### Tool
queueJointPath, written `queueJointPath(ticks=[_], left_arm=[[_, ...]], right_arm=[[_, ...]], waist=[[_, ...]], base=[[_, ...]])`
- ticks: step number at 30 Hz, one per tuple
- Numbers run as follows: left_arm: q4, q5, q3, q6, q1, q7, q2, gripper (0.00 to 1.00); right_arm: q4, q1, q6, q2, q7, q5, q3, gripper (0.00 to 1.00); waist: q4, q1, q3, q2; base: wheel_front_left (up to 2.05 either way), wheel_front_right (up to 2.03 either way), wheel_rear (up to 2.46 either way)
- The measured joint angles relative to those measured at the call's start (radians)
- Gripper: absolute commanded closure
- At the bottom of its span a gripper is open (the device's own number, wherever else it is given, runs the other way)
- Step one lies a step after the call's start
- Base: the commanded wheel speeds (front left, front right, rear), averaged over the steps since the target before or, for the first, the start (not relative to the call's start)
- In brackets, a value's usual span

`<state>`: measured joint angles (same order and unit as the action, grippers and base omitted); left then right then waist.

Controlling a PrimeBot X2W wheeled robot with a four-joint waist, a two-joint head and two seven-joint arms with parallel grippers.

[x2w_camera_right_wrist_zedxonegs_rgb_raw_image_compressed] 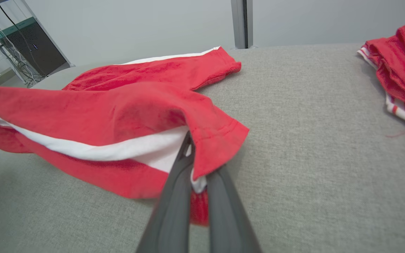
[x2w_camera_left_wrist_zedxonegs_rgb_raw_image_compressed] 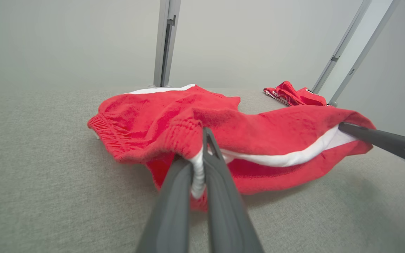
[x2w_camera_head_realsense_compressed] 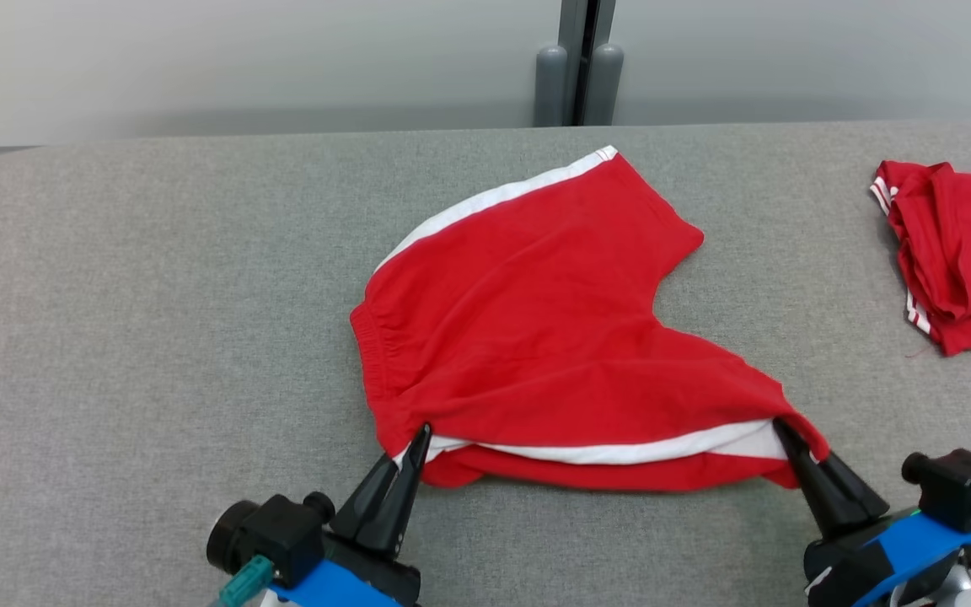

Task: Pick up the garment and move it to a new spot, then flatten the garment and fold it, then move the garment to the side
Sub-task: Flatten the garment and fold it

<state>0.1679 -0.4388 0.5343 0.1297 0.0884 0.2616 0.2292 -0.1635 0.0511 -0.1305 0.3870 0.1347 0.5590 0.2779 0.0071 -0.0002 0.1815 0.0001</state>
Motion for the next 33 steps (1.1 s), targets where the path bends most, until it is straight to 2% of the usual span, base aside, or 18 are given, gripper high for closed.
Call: queueJointPath(ticks=[7,14,24,33], left_arm=[[-0.011,0.009,-0.001,0.0,0.099,0.0,-0.003,1.0],[0.028,-0.002,-0.002,0.0,0.258,0.0,-0.02,1.0],[0.145,-0.025,-0.008,0.0,0.467,0.0,-0.057,1.0],[0.221,-0.028,-0.035,0.0,0.567,0.0,-0.087,1.0]], right_arm=[[0.079,0.08,0.0,-0.001,-0.075,-0.037,-0.063,1.0],[0.051,0.252,0.0,0.026,-0.163,-0.041,-0.071,1.0],[-0.097,0.549,0.0,0.068,-0.255,-0.027,-0.009,1.0],[-0.284,0.813,0.0,0.066,-0.293,-0.012,0.078,1.0]], waist=[[0.0,0.0002,0.043,0.0],[0.015,0.0003,0.119,0.0],[0.062,0.0004,0.237,0.0],[0.106,0.0004,0.329,0.0]], base=[[0.0,0.0,0.0],[0.0,0.0,0.0],[0.0,0.0,0.0],[0.0,0.0,0.0]])
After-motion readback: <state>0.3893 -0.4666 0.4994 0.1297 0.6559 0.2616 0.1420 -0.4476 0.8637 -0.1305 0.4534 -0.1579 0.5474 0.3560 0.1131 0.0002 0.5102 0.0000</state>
